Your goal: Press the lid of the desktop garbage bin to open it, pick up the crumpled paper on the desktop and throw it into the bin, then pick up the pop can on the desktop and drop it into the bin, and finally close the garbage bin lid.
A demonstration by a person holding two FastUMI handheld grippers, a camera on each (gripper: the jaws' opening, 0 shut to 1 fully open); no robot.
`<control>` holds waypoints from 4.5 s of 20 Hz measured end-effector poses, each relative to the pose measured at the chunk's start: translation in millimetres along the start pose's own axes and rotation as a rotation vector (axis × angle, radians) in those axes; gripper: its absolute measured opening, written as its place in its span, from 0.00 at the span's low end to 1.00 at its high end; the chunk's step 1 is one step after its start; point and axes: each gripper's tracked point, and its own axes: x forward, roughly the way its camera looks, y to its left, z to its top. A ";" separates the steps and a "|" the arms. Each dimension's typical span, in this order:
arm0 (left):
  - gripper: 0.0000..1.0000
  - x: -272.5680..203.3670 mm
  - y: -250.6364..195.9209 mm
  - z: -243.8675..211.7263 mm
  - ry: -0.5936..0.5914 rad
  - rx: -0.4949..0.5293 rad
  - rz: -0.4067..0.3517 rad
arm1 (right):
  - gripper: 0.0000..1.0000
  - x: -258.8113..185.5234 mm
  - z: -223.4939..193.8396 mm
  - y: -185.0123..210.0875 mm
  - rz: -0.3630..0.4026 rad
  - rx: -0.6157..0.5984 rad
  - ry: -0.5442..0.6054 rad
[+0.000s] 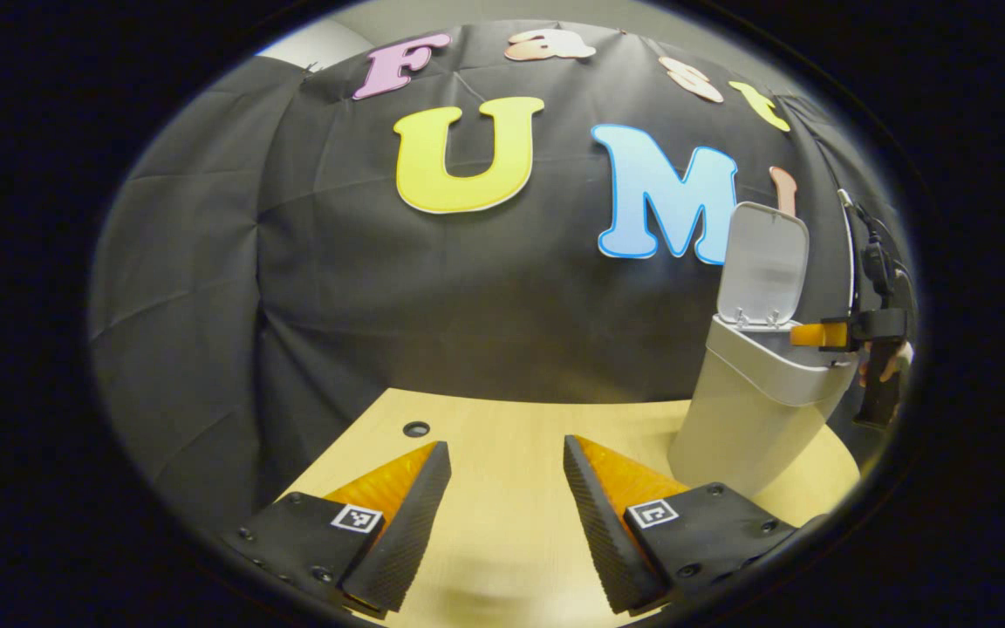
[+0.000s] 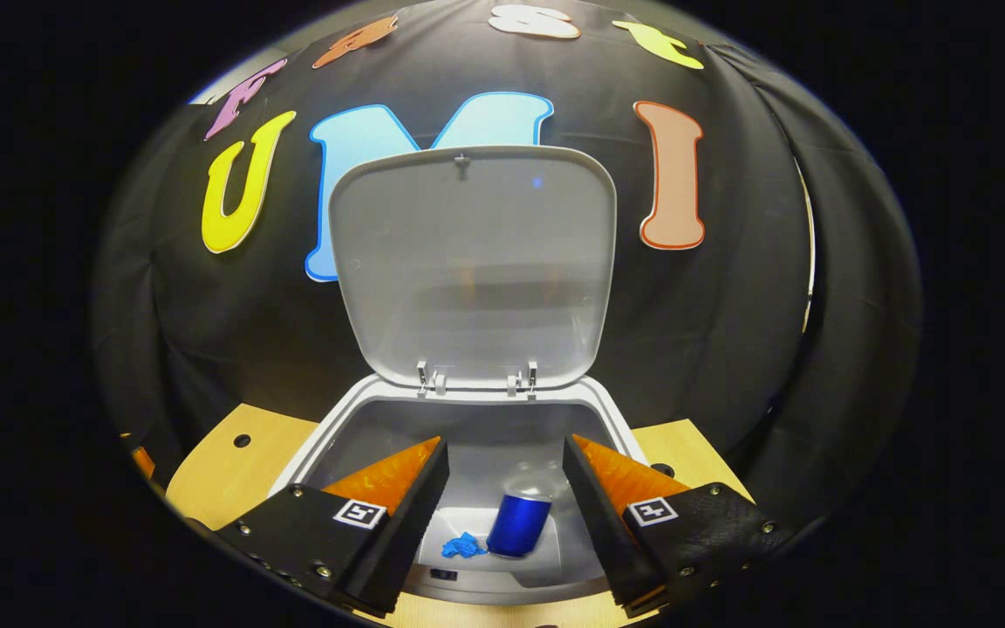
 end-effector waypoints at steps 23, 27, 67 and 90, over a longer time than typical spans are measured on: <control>0.85 0.9 -9.3 -1.8 0.001 -0.014 -0.035 | 0.85 -31.8 160.9 3.5 0.023 -0.034 -0.255; 0.85 0.8 -7.3 -3.5 0.003 -0.017 -0.032 | 0.85 -30.6 181.6 3.1 0.016 -0.034 -0.289; 0.87 9.8 -34.0 -26.3 0.043 -0.004 -0.070 | 0.86 -54.2 137.1 9.1 0.045 -0.007 -0.254; 0.87 4.1 -30.9 -32.2 0.059 0.006 -0.067 | 0.86 -42.5 3.4 18.9 0.052 -0.013 0.025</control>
